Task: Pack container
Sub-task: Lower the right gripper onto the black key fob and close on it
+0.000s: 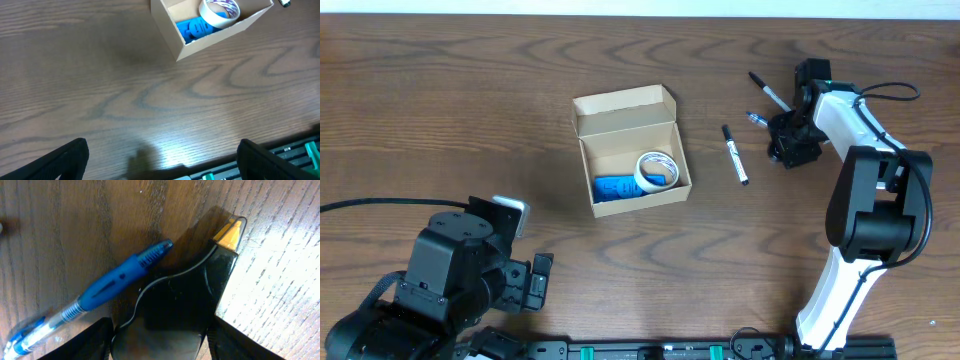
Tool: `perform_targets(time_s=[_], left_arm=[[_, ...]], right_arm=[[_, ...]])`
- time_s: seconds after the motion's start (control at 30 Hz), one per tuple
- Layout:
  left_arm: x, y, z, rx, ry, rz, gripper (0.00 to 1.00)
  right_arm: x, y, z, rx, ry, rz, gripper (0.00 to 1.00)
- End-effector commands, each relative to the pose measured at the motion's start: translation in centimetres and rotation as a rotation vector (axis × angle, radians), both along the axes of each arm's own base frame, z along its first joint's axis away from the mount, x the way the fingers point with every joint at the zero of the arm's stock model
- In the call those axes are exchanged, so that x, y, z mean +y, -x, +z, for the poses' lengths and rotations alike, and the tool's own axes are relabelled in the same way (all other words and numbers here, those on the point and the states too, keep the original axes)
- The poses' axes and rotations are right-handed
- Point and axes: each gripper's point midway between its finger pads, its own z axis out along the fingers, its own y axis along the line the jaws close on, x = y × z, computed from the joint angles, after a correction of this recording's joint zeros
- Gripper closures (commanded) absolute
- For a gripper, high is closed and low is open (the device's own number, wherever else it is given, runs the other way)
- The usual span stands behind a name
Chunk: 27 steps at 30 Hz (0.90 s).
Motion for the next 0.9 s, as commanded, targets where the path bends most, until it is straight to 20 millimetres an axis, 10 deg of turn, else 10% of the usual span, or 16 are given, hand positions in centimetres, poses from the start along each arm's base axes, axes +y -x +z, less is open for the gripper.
perform_targets(time_s=[0.0,0.87], left_arm=[[0.0,0.0,0.4,-0.017,-0.006,-0.014,0.05],[0.0,0.0,0.4,-0.017,-0.006,-0.014,0.05]], right_arm=[[0.2,2.2,-3.2,0.105,-0.015,-0.004,0.36],[0.1,0.8,-2.2,0.07,-0.011,0.018,0.58]])
